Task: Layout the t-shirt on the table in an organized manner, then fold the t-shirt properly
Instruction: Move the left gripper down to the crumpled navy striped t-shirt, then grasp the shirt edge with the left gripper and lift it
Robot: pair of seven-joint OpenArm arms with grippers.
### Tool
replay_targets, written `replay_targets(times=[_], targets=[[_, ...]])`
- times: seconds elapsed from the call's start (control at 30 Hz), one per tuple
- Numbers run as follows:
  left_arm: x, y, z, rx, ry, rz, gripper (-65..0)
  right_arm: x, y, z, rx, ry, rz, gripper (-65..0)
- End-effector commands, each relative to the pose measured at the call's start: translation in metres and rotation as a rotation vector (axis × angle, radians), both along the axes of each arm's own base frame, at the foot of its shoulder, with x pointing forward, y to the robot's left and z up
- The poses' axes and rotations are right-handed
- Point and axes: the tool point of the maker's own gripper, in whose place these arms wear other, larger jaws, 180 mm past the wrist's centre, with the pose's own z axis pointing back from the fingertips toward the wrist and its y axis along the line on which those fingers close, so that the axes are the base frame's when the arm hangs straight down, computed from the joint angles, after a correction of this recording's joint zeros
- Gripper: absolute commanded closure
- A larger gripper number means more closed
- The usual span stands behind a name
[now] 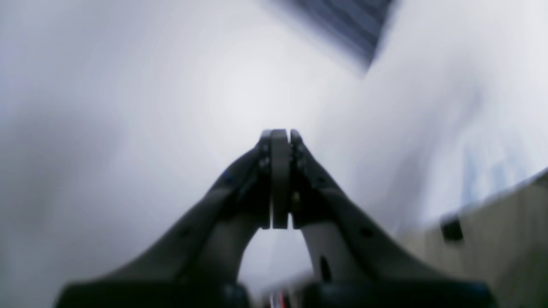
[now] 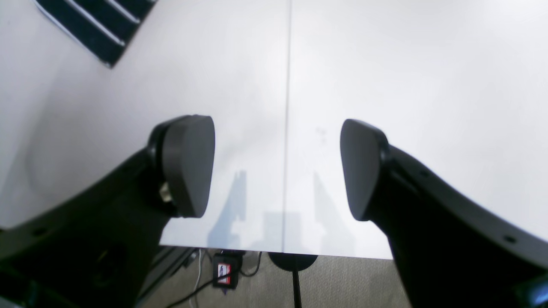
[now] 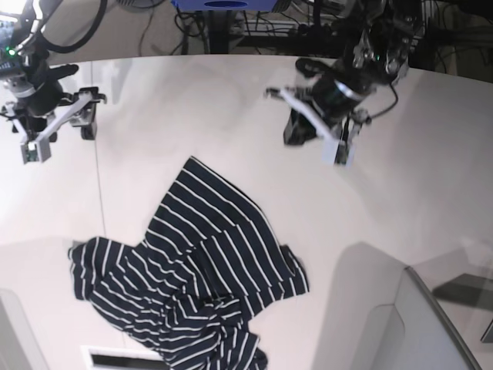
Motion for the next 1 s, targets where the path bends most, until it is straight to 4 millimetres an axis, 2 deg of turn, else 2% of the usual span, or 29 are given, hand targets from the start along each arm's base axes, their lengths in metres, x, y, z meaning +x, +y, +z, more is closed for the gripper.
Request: replay_targets(times=[0.0,0.13,0.2,0.27,0.33,0.4,0.5,0.57,0.77,0.97], targets=[[0.008,-0.009,0.010,-0.015,-0.037,-0.021,0.0,0.002,-0.004,0.005,-0.016,-0.021,0.001,-43.1],[0.032,-0.034,0.013,-0.054,-0.060,-0.045,0.0,0.001,-0.009,0.000,-0.021,-0.008,-0.005,-43.1],[0.041,-0.043,0.000,-0.077,-0.029,-0.023,-9.1,-0.002,-0.024,-0.003,-0.035,0.004,-0.038,-43.2],[0.048,-0.054,-0.017,-0.098,0.018,-0.011,-22.4,-0.003,-0.037,-0.005,-0.046,0.012,-0.068,-43.2],[0.050,-0.068,-0.036,-0.134,0.083,0.005,-33.1,-0.006,-0.054,-0.006,-0.067,0.017,-0.100,-43.2],[0.051,-0.079,-0.057,-0.173,0.159,0.024,-39.2,-0.009,-0.069,-0.007,-0.089,0.030,-0.117,-43.2],[0.053,-0.088,-0.080,-0.231,0.258,0.053,-40.3,-0.008,-0.083,-0.009,-0.113,0.043,-0.123,-43.2],[0.056,-0.092,-0.088,-0.285,0.304,0.067,-40.5,-0.011,-0.088,-0.015,-0.113,0.063,-0.126,-43.2],[0.062,-0.103,-0.099,-0.369,0.358,0.041,-40.5,-0.008,-0.091,-0.025,-0.095,0.080,-0.140,-43.2],[0.072,-0.127,-0.103,-0.399,0.382,0.050,-40.5,-0.004,-0.091,-0.023,-0.093,0.071,-0.141,-43.2]])
